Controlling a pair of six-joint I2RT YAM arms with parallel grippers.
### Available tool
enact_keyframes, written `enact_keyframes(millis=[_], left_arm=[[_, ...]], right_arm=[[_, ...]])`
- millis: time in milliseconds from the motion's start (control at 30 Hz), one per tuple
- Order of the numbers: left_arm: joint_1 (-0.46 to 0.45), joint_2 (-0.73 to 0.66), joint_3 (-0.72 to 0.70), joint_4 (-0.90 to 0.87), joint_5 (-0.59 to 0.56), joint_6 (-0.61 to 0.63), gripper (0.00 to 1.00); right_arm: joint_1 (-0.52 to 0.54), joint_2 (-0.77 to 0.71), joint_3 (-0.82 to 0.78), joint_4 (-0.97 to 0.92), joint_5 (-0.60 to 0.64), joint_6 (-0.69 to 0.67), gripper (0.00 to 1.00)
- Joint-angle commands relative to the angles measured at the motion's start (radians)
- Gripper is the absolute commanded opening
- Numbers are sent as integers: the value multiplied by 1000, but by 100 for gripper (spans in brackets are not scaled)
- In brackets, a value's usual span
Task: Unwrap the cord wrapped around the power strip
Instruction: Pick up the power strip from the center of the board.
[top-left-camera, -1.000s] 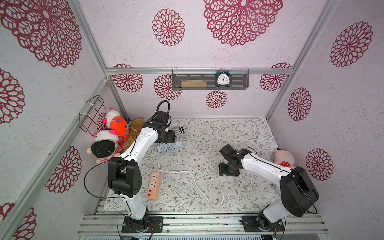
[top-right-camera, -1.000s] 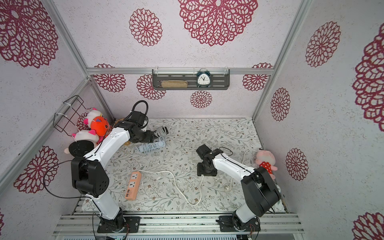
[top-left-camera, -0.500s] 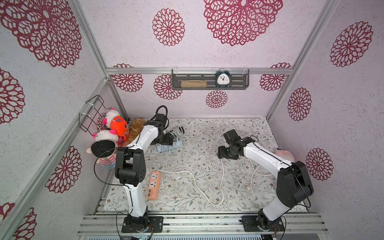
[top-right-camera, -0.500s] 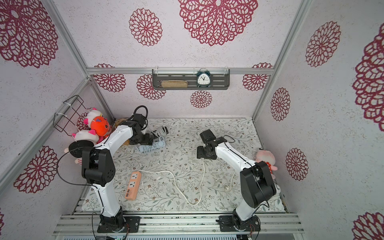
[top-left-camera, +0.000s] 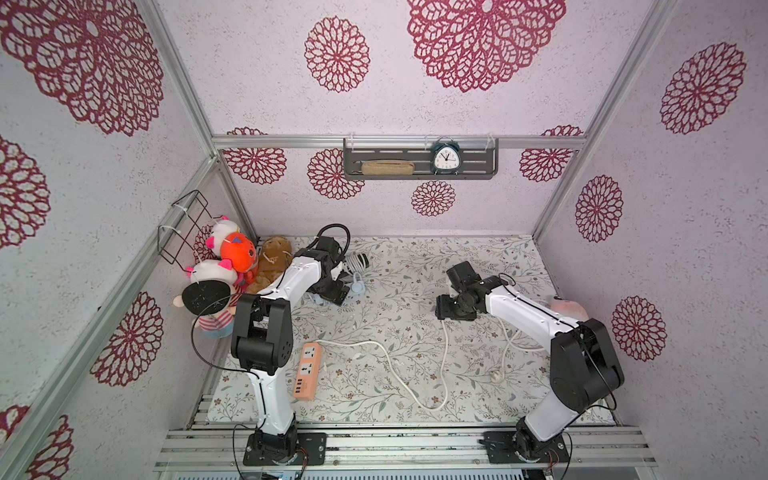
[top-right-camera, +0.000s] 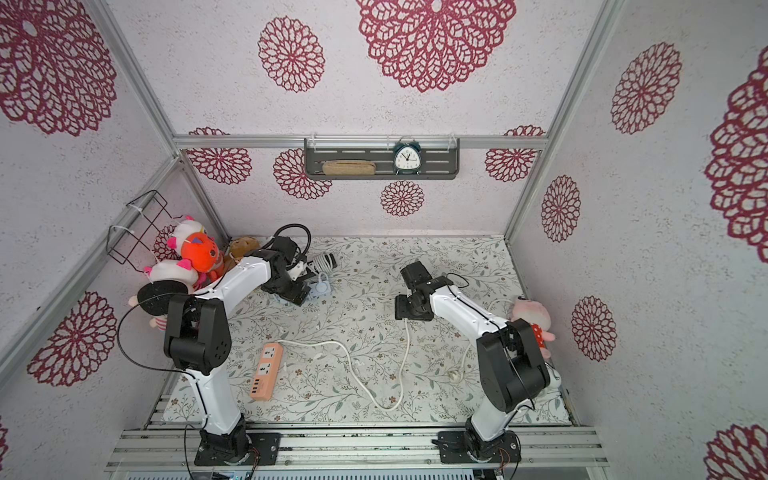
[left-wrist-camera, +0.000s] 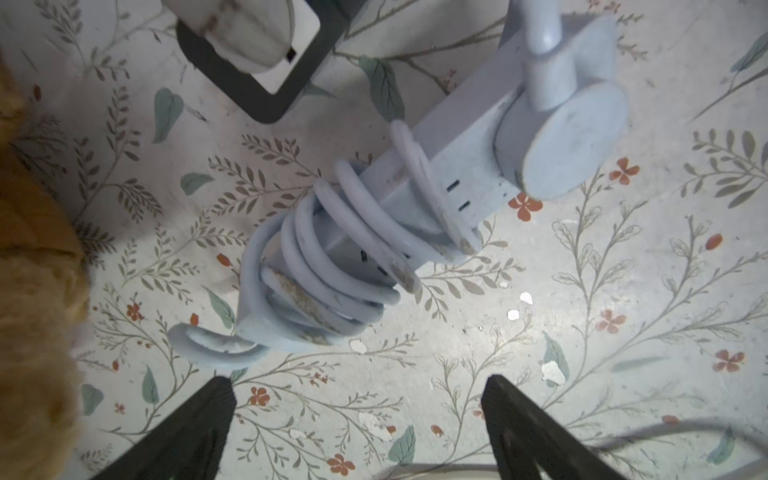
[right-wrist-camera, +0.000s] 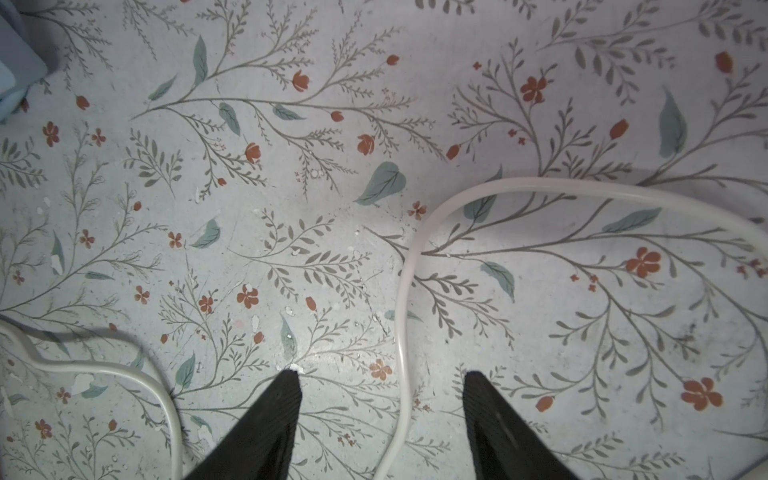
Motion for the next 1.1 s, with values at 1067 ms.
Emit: enact_keyframes(millis=[1067], left_arm=[[-205,40,93,-112,-33,-92,97]], right_arm=[[-63,-46,-35,27,-17,-24,67]])
